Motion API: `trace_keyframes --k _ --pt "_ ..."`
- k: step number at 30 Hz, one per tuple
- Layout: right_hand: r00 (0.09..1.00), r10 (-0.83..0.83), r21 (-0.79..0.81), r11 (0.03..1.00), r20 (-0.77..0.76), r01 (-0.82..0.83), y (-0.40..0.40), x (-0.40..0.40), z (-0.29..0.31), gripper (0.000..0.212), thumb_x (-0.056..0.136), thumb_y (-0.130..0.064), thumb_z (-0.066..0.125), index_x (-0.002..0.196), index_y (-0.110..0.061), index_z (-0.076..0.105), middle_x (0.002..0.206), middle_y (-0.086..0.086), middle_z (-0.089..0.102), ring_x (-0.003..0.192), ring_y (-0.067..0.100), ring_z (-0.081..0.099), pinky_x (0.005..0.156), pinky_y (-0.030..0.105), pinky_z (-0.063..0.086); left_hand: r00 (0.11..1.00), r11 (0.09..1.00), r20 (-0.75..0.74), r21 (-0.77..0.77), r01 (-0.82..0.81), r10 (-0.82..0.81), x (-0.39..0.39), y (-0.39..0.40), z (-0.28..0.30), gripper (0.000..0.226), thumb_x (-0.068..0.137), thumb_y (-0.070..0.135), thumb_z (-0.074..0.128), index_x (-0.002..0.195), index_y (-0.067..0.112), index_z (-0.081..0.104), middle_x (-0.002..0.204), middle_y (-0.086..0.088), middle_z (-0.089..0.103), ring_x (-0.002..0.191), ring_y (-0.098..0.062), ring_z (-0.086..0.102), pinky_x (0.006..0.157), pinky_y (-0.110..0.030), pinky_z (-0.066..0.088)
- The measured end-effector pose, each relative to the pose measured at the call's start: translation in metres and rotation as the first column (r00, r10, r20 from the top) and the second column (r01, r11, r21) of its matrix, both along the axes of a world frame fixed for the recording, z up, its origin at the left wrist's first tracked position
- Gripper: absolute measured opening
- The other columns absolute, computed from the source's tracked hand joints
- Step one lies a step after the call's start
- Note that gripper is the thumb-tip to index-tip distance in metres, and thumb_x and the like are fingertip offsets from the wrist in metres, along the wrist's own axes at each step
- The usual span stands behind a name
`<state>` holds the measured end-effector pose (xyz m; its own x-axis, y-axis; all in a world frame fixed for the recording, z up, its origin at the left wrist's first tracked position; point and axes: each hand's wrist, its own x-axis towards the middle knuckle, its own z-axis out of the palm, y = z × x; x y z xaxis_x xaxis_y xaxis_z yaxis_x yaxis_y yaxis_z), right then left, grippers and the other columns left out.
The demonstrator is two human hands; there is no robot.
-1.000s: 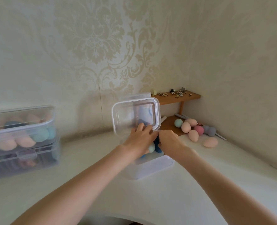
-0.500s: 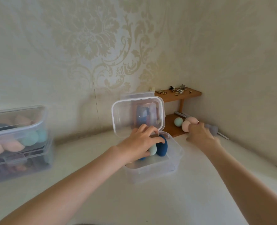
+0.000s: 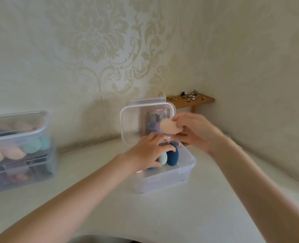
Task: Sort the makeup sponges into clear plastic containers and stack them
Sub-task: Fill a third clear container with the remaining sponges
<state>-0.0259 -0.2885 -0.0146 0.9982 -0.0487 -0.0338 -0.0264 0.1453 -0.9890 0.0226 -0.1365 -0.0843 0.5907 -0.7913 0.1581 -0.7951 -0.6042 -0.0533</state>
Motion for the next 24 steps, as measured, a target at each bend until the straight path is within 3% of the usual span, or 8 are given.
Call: trace_keyframes --k 3,5,7,9,14,17,20,24 --pt "0.991 0.052 0.364 0.931 -0.121 -0.005 0.016 0.000 -0.027 0.019 0.086 0.007 0.036 0.078 -0.004 0.049 0.085 0.013 0.048 0.063 0.019 0.048 0.058 0.028 0.057 0.998 0.997 -0.058 -0.071 0.021 -0.025 -0.002 0.012 0.004 0.061 0.084 0.036 0.061 0.140 0.030 0.036 0.148 0.002 0.033 0.134 -0.021 0.026 0.112 -0.033 0.023" --pt "0.987 0.033 0.432 0.901 -0.156 0.038 0.017 0.001 -0.038 0.019 0.087 0.004 0.033 0.077 -0.007 0.045 0.079 0.012 0.045 0.050 0.015 0.042 0.063 0.029 0.052 0.996 0.980 -0.083 -0.199 0.000 -0.016 -0.005 0.027 0.010 0.056 0.082 0.032 0.064 0.135 0.026 0.044 0.142 0.003 0.041 0.131 -0.017 0.031 0.111 -0.024 0.020" --pt "0.982 0.070 0.301 0.954 -0.177 -0.014 0.018 0.000 -0.043 0.020 0.088 0.002 0.034 0.076 -0.006 0.049 0.080 0.010 0.048 0.053 0.015 0.047 0.066 0.028 0.048 0.991 0.957 -0.119 -0.275 -0.089 0.058 -0.008 0.042 0.014 0.048 0.081 0.027 0.067 0.127 0.024 0.054 0.136 0.005 0.046 0.126 -0.016 0.035 0.103 -0.021 0.023" --pt "0.972 0.111 0.041 0.994 -0.207 -0.105 0.024 0.000 -0.044 0.021 0.089 0.000 0.040 0.079 -0.005 0.057 0.082 0.009 0.055 0.067 0.015 0.051 0.066 0.026 0.049 0.973 0.949 -0.171 -0.249 -0.193 0.153 -0.011 0.051 0.014 0.034 0.082 0.026 0.066 0.115 0.023 0.062 0.129 0.003 0.049 0.119 -0.019 0.040 0.098 -0.022 0.028" --pt "0.977 0.107 -0.304 0.939 -0.184 -0.160 0.039 0.001 -0.043 0.020 0.090 -0.003 0.048 0.092 -0.003 0.067 0.103 0.011 0.065 0.084 0.014 0.060 0.067 0.020 0.052 0.946 0.938 -0.212 -0.196 -0.286 0.244 -0.013 0.045 0.014 0.024 0.084 0.020 0.060 0.108 0.021 0.062 0.121 -0.002 0.053 0.113 -0.026 0.047 0.093 -0.029 0.038" --pt "0.979 0.142 -0.348 0.919 -0.143 -0.184 0.037 0.001 -0.045 0.019 0.088 0.000 0.052 0.095 -0.007 0.068 0.106 0.011 0.064 0.095 0.020 0.061 0.078 0.023 0.052 0.923 0.941 -0.278 -0.131 -0.312 0.267 -0.014 0.045 0.019 0.035 0.078 0.023 0.062 0.112 0.024 0.058 0.120 -0.003 0.050 0.112 -0.026 0.045 0.094 -0.030 0.040" --pt "0.978 0.159 -0.454 0.867 -0.136 -0.205 0.034 0.001 -0.046 0.024 0.086 0.005 0.051 0.093 -0.013 0.065 0.107 0.010 0.060 0.106 0.025 0.057 0.087 0.027 0.050 0.927 0.939 -0.197 -0.073 -0.337 0.318 -0.015 0.040 0.017 0.045 0.072 0.041 0.069 0.112 0.023 0.056 0.120 -0.001 0.049 0.110 -0.026 0.046 0.093 -0.033 0.042" --pt "0.991 0.071 -0.240 0.966 -0.117 -0.098 0.032 0.003 -0.047 0.022 0.088 0.006 0.049 0.084 -0.012 0.061 0.099 0.008 0.056 0.098 0.022 0.054 0.079 0.028 0.051 0.920 0.919 0.019 -0.056 -0.390 0.391 -0.013 0.026 0.011 0.044 0.078 0.043 0.065 0.113 0.017 0.056 0.121 -0.005 0.048 0.106 -0.029 0.046 0.085 -0.033 0.038"
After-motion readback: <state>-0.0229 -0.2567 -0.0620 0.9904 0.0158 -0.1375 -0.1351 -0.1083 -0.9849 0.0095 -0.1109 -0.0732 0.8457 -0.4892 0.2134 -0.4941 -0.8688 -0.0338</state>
